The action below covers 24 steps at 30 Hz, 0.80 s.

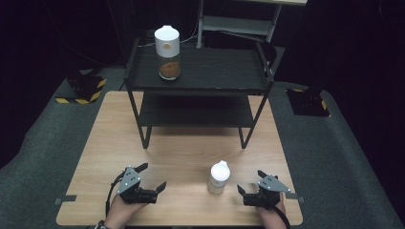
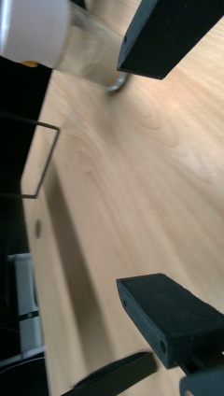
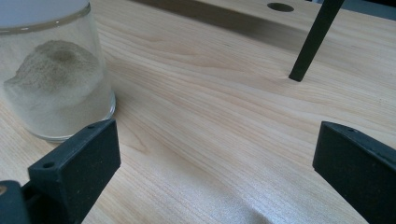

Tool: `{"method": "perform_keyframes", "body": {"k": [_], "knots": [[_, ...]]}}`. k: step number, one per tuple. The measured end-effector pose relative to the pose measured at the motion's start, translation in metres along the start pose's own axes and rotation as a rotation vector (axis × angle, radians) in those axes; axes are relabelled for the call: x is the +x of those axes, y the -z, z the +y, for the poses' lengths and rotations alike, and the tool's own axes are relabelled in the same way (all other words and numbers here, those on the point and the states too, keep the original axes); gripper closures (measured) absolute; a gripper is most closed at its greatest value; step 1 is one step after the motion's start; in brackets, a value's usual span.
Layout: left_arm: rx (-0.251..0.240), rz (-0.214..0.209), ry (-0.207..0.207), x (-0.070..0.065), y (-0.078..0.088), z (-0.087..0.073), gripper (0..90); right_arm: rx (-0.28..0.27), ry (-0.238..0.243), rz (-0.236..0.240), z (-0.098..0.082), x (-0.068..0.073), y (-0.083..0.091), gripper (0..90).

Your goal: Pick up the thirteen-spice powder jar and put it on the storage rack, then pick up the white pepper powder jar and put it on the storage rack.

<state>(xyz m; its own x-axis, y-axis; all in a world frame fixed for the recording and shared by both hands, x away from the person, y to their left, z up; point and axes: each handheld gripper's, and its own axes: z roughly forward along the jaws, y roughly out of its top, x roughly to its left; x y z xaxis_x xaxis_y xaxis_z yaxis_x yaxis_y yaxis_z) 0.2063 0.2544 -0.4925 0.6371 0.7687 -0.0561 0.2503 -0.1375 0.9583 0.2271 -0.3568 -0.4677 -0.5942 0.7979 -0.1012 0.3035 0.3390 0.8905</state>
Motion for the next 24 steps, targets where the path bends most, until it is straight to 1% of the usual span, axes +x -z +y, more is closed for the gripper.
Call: {"method": "perform_keyframes", "body": {"k": [1,2,3,7,8,9,11,13,14,16,18,21,23,24], "knots": [[0.0,0.0,0.0,0.0,0.0,0.0,0.5,0.0,0.0,0.0,0.0,0.0,0.0,0.2],[0.026,0.015,-0.021,-0.002,0.0,-0.001,0.5,-0.002,0.002,-0.003,0.0,0.001,0.0,0.2],[0.026,0.015,-0.021,-0.002,0.0,-0.001,0.5,-0.002,0.002,-0.003,0.0,0.001,0.0,0.2],[0.058,0.029,-0.036,-0.004,0.0,-0.003,0.5,0.004,0.009,-0.013,0.001,0.004,0.0,0.2],[0.057,0.028,-0.038,-0.005,0.0,-0.003,0.5,0.005,0.006,-0.018,0.001,0.004,0.0,0.2],[0.06,0.03,-0.053,-0.006,-0.001,-0.003,0.5,0.005,0.004,-0.02,0.001,0.005,0.001,0.2],[0.06,0.032,-0.058,-0.007,-0.001,-0.003,0.5,0.006,0.0,-0.024,0.001,0.005,0.001,0.2],[0.082,0.04,-0.085,-0.011,-0.001,0.0,0.5,0.007,-0.002,-0.026,0.001,0.005,0.0,0.2],[0.082,0.04,-0.085,-0.011,-0.001,0.0,0.5,0.007,-0.002,-0.026,0.001,0.005,0.0,0.2],[0.08,0.049,-0.1,-0.014,-0.001,0.0,0.6,0.01,0.002,-0.026,0.001,0.005,0.0,0.2],[0.101,0.048,-0.094,-0.014,-0.002,0.003,0.6,0.014,0.013,-0.024,0.002,0.006,0.0,0.2],[0.102,0.049,-0.089,-0.014,-0.002,0.003,0.6,0.014,0.023,-0.021,0.002,0.007,0.0,0.3],[0.101,0.056,-0.062,-0.013,-0.002,0.003,0.5,0.013,0.019,-0.019,0.002,0.007,0.0,0.3],[0.101,0.056,-0.062,-0.013,-0.002,0.003,0.4,0.013,0.019,-0.019,0.002,0.007,0.0,0.3]]}}
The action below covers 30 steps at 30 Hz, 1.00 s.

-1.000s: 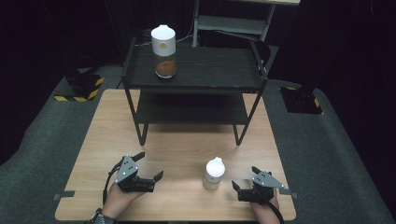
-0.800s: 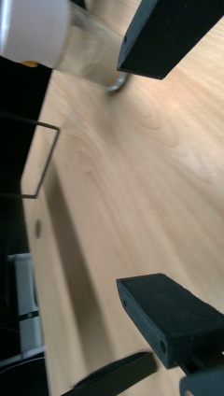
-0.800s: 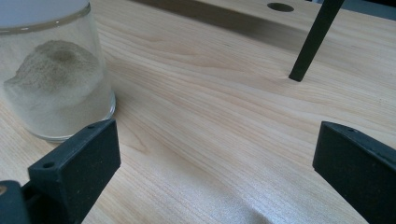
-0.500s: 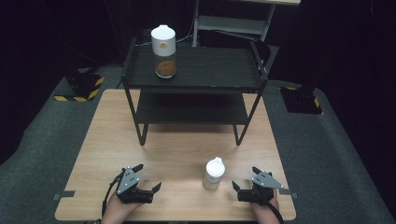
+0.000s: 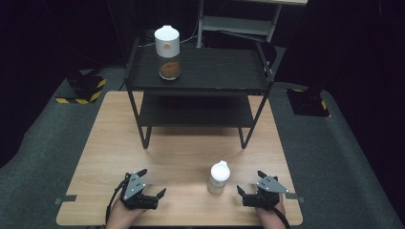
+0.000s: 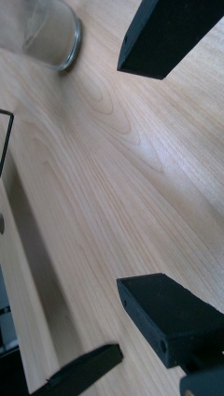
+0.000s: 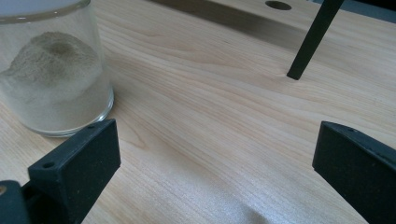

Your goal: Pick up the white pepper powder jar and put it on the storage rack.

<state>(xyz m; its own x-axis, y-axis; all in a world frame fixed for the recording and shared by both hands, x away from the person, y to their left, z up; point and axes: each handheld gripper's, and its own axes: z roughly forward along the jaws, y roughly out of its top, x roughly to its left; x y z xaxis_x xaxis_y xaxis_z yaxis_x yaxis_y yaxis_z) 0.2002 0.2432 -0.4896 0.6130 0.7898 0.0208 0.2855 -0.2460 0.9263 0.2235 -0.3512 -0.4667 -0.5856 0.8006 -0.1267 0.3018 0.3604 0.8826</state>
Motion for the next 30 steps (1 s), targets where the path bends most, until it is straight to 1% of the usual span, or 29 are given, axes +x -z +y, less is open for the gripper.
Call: {"method": "perform_keyframes", "body": {"k": [2,4,5,6,7,8,9,10,11,15,17,19,24,25,28,30], "knots": [[-0.007,-0.012,0.02,0.0042,0.0007,-0.0015,0.5,-0.002,-0.004,0.004,-0.0004,-0.0012,0.0001,0.3],[-0.005,-0.005,0.02,0.0062,0.0021,-0.002,0.6,-0.005,-0.009,0.009,-0.0009,-0.0026,0.0004,0.0],[-0.001,0.002,0.022,0.0066,0.003,-0.0017,0.5,-0.01,-0.014,-0.004,-0.0018,-0.0006,0.0008,0.0],[-0.001,0.002,0.022,0.0066,0.003,-0.0017,0.5,-0.01,-0.014,-0.004,-0.0018,-0.0006,0.0008,0.0],[0.002,0.01,0.02,0.0065,0.0037,-0.0016,0.5,-0.013,-0.021,-0.016,-0.0024,0.0009,0.0013,0.0],[0.005,0.019,0.015,0.0058,0.0041,-0.0015,0.5,-0.013,-0.022,-0.012,-0.0025,0.0001,0.0013,0.0],[0.019,0.035,-0.002,0.004,0.005,-0.0001,0.5,-0.014,-0.02,-0.004,-0.0027,-0.0011,0.0014,0.0],[0.019,0.035,-0.002,0.004,0.005,-0.0001,0.5,-0.014,-0.02,-0.004,-0.0027,-0.0011,0.0014,0.0],[0.019,0.038,-0.003,0.0038,0.0053,-0.0002,0.5,-0.02,-0.009,0.003,-0.0037,-0.0016,0.0018,0.0],[0.034,0.033,-0.002,0.0047,0.0049,0.002,0.5,-0.026,-0.014,0.008,-0.0047,-0.0029,0.0021,0.0],[0.037,0.047,0.0,0.0027,0.0045,0.0027,0.5,-0.034,-0.009,0.025,-0.0056,-0.0057,0.0018,0.0],[0.038,0.053,-0.002,0.0018,0.0043,0.0028,0.6,-0.032,-0.009,0.028,-0.0053,-0.0063,0.0016,0.0],[0.038,0.053,-0.016,0.0005,0.0043,0.0029,0.6,-0.034,-0.009,0.027,-0.0057,-0.0054,0.0019,0.0],[0.04,0.062,-0.016,-0.0017,0.0038,0.0032,0.6,-0.044,-0.028,0.03,-0.0071,-0.0056,0.0024,0.0],[0.047,0.067,-0.023,-0.003,0.0032,0.0044,0.6,-0.056,-0.027,0.026,-0.0074,-0.004,0.0038,0.0],[0.05,0.066,-0.03,-0.0032,0.003,0.005,0.6,-0.074,-0.023,0.021,-0.007,-0.0021,0.0066,0.1]]}}
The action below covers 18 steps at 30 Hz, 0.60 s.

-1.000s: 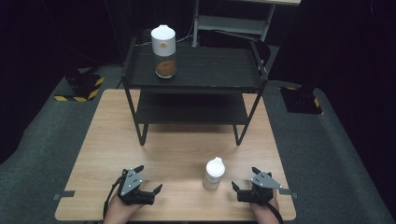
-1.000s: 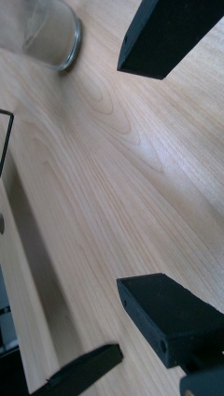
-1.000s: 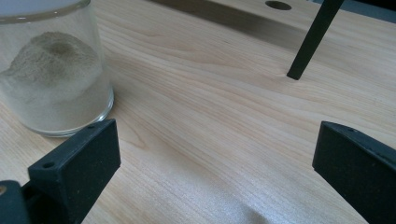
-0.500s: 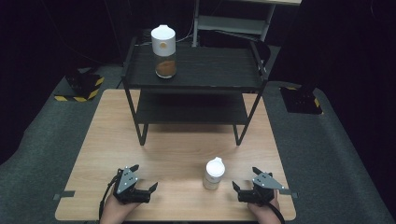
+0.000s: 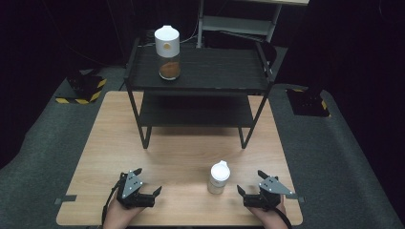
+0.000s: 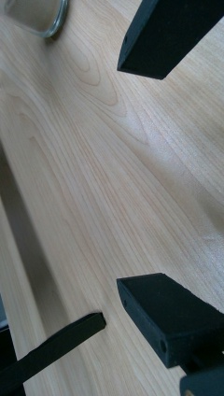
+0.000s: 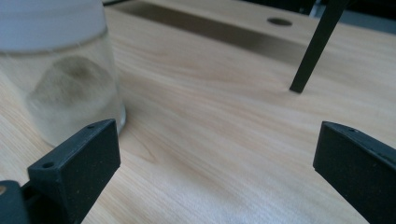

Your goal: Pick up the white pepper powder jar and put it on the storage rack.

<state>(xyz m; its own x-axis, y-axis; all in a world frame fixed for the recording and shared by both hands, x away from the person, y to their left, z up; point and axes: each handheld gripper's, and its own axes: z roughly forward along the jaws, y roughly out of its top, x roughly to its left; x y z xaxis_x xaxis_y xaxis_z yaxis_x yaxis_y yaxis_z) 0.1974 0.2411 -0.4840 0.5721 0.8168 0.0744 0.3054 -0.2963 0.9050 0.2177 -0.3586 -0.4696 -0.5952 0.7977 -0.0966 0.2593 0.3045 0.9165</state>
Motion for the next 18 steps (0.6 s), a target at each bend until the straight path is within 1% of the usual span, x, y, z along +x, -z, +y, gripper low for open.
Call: {"method": "perform_keyframes", "body": {"k": [5,12,15,18], "knots": [[0.013,-0.005,-0.006,0.0,-0.001,0.002,0.6,-0.066,0.002,0.001,0.002,0.006,0.01,0.0],[0.013,-0.012,-0.011,0.001,-0.001,0.003,0.6,-0.099,0.006,0.025,0.005,0.009,0.015,0.0],[0.013,-0.015,-0.009,0.002,-0.001,0.002,0.6,-0.118,0.006,0.038,0.007,0.012,0.017,0.0],[0.009,-0.016,-0.004,0.002,-0.001,0.002,0.6,-0.126,0.007,0.043,0.008,0.014,0.018,0.0]]}}
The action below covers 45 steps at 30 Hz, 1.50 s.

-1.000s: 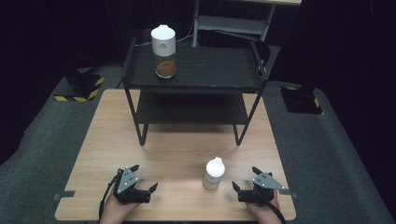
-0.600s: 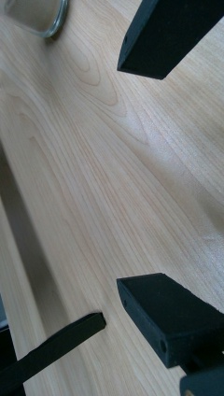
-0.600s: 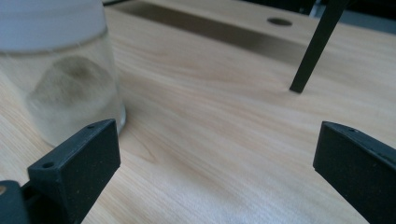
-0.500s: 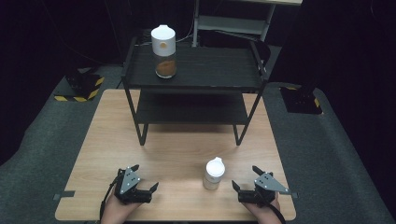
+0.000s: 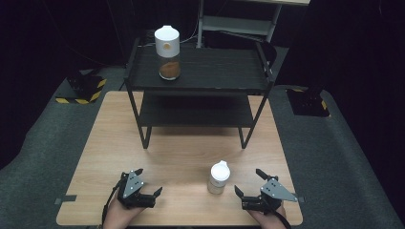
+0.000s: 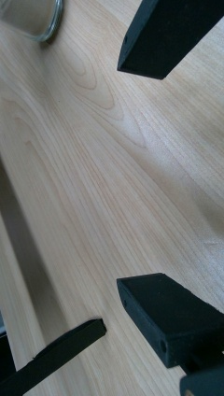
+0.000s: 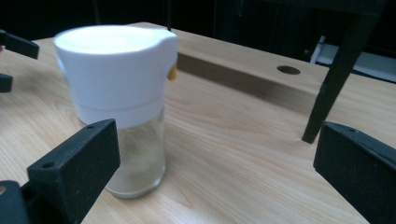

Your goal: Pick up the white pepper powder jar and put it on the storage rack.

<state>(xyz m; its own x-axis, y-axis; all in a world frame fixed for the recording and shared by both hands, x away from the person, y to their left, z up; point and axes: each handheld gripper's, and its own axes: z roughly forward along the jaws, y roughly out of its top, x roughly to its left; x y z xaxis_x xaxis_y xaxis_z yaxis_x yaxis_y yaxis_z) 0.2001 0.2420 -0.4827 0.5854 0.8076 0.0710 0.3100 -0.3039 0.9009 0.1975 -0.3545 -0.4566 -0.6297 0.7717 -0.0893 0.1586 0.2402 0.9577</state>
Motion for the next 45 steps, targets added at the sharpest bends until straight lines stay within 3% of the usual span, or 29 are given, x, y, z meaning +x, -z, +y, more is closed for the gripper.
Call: {"method": "perform_keyframes", "body": {"k": [13,27,35,38,45], "knots": [[0.005,-0.012,-0.001,0.002,0.0,0.001,0.6,-0.017,0.005,0.056,0.005,0.008,-0.004,0.0],[0.008,-0.013,-0.01,0.001,-0.001,0.001,0.7,-0.016,0.031,0.122,0.009,0.02,-0.022,2.1],[0.006,-0.012,-0.007,0.001,0.0,0.001,0.6,-0.011,0.018,0.14,0.008,0.022,-0.035,6.4],[0.004,-0.011,-0.014,-0.001,0.0,0.001,0.7,-0.005,0.015,0.124,0.005,0.024,-0.042,10.2],[0.001,-0.006,-0.009,-0.002,0.0,0.0,0.7,-0.019,0.007,0.144,0.001,0.02,-0.051,19.3]]}}
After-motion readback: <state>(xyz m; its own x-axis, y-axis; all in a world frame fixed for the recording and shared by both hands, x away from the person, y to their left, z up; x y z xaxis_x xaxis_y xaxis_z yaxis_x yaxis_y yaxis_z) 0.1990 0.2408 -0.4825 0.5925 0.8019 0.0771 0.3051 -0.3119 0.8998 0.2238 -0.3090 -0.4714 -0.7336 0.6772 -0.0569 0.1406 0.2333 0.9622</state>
